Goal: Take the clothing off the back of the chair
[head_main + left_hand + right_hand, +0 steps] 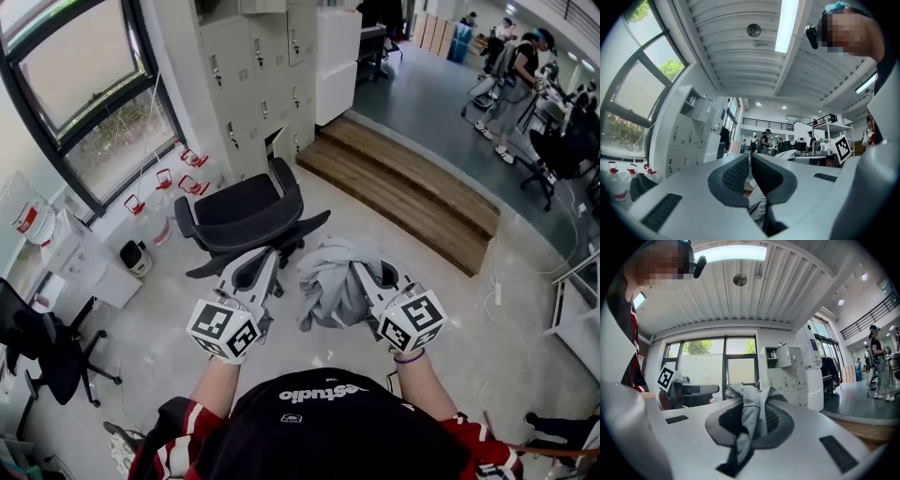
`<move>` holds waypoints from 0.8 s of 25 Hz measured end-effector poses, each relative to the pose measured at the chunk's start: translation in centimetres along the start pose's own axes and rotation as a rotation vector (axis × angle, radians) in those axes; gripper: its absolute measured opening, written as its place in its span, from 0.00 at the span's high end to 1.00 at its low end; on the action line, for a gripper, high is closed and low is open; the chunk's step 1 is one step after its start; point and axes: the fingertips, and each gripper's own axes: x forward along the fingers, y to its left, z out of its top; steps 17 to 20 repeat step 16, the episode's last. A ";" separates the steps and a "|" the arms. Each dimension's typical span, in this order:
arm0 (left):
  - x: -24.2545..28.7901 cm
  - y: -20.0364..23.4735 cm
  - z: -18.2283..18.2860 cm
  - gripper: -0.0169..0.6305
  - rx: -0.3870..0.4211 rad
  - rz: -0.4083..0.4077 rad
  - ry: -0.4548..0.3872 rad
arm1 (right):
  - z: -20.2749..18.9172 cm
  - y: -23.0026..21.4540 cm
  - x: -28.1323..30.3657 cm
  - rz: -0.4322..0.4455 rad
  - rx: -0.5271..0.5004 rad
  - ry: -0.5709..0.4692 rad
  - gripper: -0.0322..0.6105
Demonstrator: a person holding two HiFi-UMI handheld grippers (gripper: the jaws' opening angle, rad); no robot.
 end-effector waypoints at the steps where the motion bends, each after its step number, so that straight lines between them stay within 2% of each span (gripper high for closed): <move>1: 0.1 -0.1 0.0 0.92 0.001 0.000 0.000 | 0.0 -0.1 0.0 -0.001 0.000 -0.001 0.89; 20: 0.7 -1.0 0.1 0.92 0.010 -0.017 0.006 | 0.3 -1.0 -0.8 -0.018 0.000 -0.008 0.89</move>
